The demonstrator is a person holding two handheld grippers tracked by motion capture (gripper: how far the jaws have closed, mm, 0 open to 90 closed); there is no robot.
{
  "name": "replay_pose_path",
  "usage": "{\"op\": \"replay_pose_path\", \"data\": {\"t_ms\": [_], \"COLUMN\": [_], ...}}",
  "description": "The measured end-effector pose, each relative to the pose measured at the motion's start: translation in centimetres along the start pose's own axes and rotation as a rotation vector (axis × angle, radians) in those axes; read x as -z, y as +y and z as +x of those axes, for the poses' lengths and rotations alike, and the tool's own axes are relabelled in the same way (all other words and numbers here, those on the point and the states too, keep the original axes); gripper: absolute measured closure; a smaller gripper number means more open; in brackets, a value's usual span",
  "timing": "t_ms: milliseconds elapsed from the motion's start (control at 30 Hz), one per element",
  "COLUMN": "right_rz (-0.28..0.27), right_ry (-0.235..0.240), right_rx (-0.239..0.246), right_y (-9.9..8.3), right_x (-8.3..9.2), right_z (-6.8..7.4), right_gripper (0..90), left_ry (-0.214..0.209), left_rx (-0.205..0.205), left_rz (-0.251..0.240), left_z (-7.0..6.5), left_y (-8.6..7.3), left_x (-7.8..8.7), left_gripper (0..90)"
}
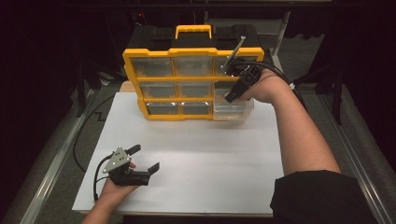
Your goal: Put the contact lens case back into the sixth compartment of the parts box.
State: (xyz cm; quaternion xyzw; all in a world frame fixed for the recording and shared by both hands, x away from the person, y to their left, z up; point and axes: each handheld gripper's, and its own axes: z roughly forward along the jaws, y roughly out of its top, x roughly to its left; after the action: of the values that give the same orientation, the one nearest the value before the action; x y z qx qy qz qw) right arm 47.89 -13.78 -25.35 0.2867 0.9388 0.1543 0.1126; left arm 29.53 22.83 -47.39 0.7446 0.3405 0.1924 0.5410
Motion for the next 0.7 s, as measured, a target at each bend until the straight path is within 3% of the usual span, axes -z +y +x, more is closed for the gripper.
{"op": "replay_pose_path", "data": {"t_ms": [500,567,633,700], "right_rz": [-0.006,-0.023,-0.036,-0.036], "right_ry": [0.007,0.001,0.025,0.024], "right_rx": [0.005,0.005,-0.017,-0.023], "right_y": [0.0,0.0,-0.1,-0.3], "right_x": [-0.3,-0.1,0.3,0.6], "right_z": [0.0,-0.1,-0.2,-0.1], "right_gripper": [49.5,37.6,22.4,15.0], "left_ry": [0.0,0.0,0.0,-0.001], "left_rx": [-0.002,-0.002,-0.002,-0.002], "left_rz": [0.003,0.003,0.003,0.003], "left_z": [0.0,0.0,0.1,0.1], "left_y": [0.0,0.0,0.0,0.0], "left_x": [0.0,0.0,0.0,0.0], "left_gripper": [0.1,0.2,0.2,0.2]}}
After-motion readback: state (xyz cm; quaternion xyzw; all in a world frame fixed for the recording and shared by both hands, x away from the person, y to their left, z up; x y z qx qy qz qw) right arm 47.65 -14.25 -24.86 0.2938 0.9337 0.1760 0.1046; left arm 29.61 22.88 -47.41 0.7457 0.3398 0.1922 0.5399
